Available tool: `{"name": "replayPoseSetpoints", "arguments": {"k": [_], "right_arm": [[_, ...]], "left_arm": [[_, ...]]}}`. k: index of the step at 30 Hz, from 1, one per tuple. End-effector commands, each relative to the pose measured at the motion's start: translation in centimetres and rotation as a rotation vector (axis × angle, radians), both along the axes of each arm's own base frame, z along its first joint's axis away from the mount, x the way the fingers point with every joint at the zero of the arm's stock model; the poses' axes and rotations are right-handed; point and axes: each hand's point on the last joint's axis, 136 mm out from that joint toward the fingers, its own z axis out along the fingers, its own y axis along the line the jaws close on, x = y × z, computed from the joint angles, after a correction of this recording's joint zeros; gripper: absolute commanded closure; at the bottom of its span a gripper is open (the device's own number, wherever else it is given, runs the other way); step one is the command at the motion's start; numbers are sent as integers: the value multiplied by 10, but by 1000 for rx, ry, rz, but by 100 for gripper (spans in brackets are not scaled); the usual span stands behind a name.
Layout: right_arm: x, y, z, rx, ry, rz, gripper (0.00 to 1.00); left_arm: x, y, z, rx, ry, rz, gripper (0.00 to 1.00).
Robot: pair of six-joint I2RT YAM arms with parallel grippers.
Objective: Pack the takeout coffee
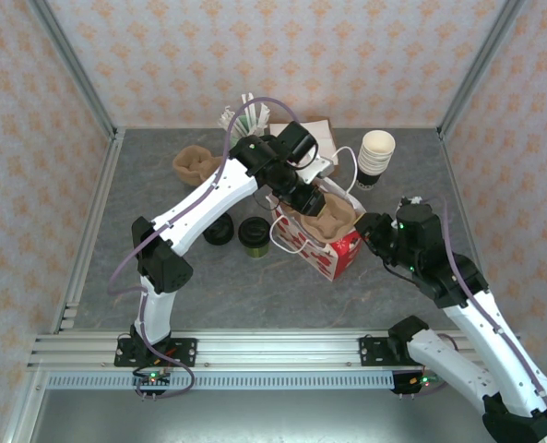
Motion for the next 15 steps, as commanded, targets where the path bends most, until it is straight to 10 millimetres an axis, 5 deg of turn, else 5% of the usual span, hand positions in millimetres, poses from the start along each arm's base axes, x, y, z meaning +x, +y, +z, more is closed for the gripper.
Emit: {"name": "replayPoseSetpoints", "arguments": {"k": [1,15], "right_arm": [[3,-2,-2,5,-11,-24,81],[3,-2,-4,-12,-7,-19,89]], "left_arm": [[2,0,5,-21,-4,12,69],[5,-2,3,-24,0,15,69]]}}
